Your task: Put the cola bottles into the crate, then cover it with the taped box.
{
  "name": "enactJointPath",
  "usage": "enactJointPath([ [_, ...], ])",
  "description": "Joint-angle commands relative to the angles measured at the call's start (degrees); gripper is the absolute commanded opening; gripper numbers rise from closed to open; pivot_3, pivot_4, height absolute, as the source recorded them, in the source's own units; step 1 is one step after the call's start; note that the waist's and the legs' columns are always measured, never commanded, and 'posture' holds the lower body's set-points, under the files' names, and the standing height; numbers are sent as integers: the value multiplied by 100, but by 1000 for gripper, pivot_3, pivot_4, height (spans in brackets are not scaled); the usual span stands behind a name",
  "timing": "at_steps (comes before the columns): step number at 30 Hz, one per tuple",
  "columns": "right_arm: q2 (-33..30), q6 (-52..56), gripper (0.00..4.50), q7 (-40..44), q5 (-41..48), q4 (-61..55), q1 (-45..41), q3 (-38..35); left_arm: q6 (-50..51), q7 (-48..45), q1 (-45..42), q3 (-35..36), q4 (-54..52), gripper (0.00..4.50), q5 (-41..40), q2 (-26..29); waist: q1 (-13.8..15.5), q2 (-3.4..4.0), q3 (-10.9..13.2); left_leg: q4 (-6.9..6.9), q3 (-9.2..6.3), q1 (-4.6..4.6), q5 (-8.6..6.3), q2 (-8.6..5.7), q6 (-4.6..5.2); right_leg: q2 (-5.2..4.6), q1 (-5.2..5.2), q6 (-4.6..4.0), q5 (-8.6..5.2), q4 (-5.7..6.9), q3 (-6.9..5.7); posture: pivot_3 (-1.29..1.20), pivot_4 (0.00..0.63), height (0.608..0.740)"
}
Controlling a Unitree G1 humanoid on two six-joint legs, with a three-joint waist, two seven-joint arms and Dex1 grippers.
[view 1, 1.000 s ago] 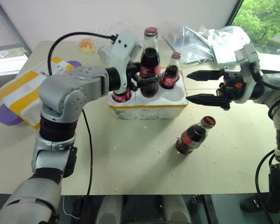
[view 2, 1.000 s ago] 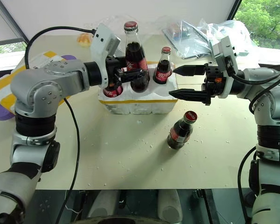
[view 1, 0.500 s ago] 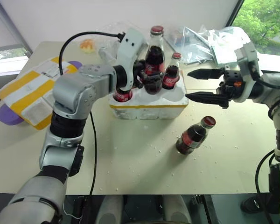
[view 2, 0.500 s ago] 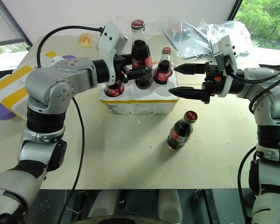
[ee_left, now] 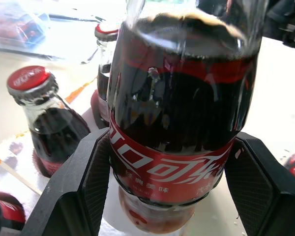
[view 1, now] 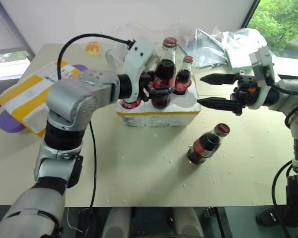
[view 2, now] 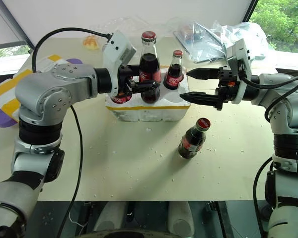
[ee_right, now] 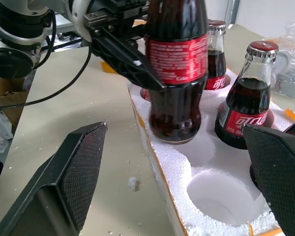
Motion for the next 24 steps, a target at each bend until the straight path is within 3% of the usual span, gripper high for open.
enactJointPath([
  [1, -67, -90, 4500, 12, 78, -101, -10, -235, 52, 86, -88, 402, -342, 2758, -200, -111, 0, 0, 0, 0, 0, 0, 0, 0, 0, 0, 0, 0, 0, 0, 0, 0, 150, 737],
  [9, -41, -108, 4500, 24, 50, -33, -60, -192, -202, 541, -60, 185, -51, 2758, 149, -580, 5, -1, 1, 0, 0, -2, 0, 0, 0, 0, 0, 0, 0, -2, 0, 0, 150, 737],
  [24, -93, -83, 4500, -5, 56, -85, 91, -280, -624, 876, -211, -323, 593, 2758, 1113, -677, -4, -1, 1, 0, 1, -2, 0, -1, 0, 0, -1, 0, 0, -2, 0, 0, 150, 737],
])
